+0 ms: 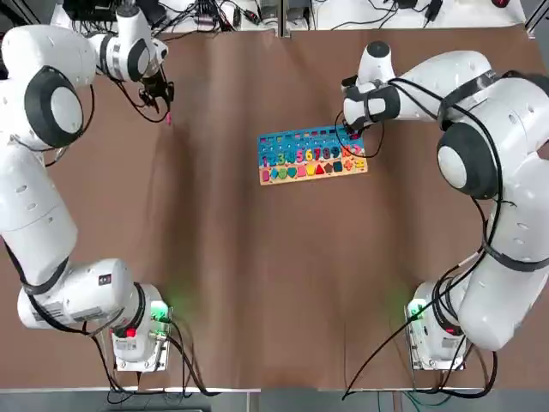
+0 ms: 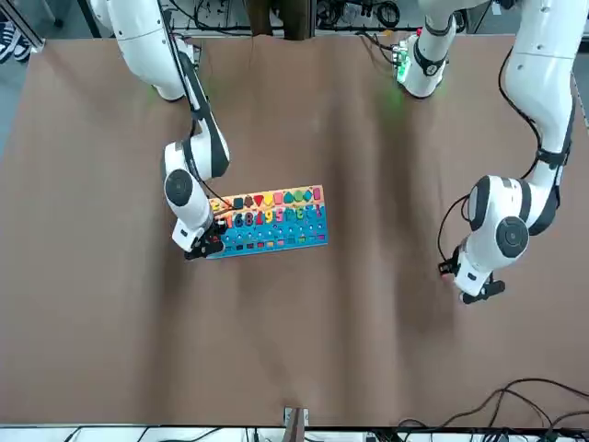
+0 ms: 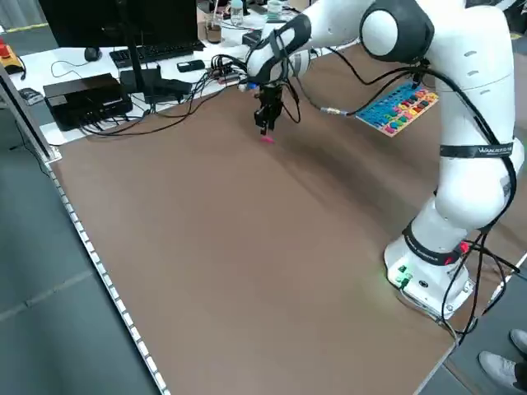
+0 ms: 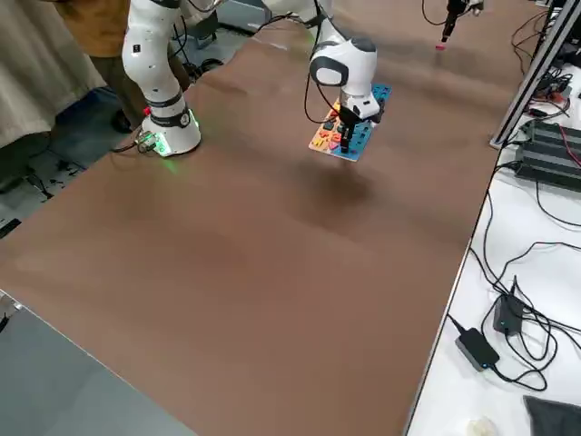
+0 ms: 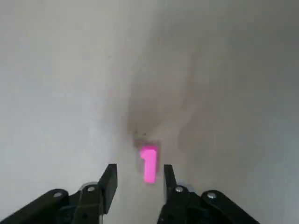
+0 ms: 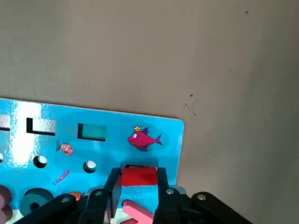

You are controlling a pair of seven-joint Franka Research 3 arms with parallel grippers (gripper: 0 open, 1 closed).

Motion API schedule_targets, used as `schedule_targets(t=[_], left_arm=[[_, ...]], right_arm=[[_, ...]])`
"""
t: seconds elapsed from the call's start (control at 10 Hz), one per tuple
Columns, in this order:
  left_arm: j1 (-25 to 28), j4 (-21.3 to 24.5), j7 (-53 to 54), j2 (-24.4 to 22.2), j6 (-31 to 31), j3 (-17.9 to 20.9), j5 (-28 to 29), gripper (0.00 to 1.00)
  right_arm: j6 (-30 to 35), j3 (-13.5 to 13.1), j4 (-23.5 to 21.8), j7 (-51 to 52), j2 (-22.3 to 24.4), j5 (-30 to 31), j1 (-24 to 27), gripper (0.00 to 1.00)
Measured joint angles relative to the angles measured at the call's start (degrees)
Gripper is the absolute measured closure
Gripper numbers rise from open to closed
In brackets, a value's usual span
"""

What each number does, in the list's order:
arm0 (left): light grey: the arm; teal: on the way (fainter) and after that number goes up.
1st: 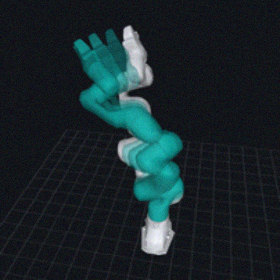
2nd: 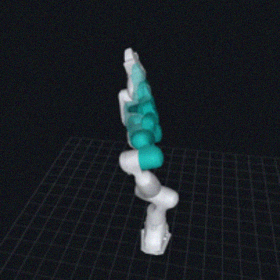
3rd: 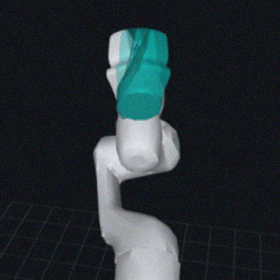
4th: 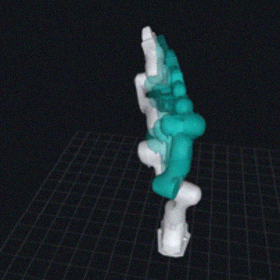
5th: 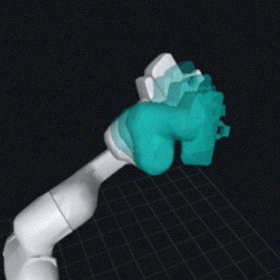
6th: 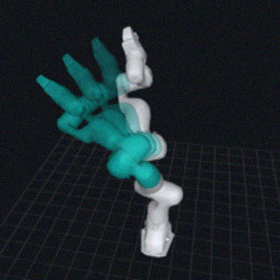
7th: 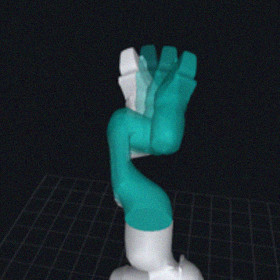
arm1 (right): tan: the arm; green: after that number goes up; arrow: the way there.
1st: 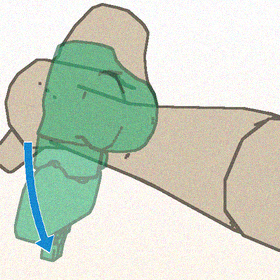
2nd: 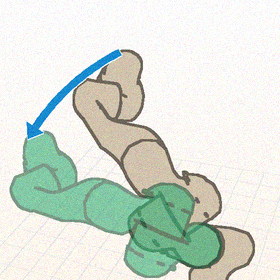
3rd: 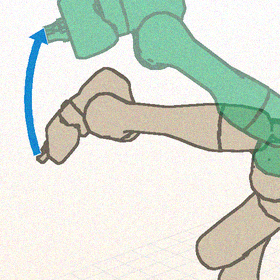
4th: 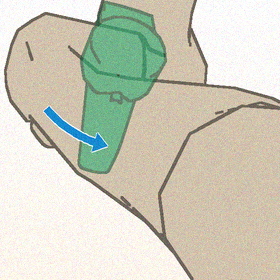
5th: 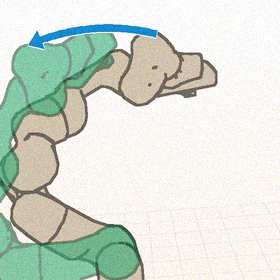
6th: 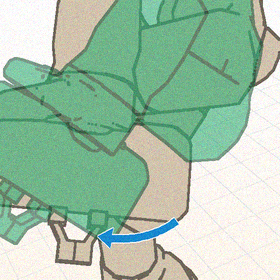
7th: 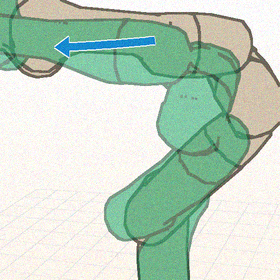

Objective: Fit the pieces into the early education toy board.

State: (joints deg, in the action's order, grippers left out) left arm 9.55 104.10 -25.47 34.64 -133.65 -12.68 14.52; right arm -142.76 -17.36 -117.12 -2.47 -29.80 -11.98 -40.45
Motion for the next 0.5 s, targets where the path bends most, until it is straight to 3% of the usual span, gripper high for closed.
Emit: schedule_targets(t=[0.5], left_arm=[[0.00, 1.65, -0.05, 1.76, -2.96, 0.08, 1.03, 0.52]], right_arm=[[-0.01, -0.01, -0.04, 0.00, 0.00, 0.00, 0.00, 0.65]])
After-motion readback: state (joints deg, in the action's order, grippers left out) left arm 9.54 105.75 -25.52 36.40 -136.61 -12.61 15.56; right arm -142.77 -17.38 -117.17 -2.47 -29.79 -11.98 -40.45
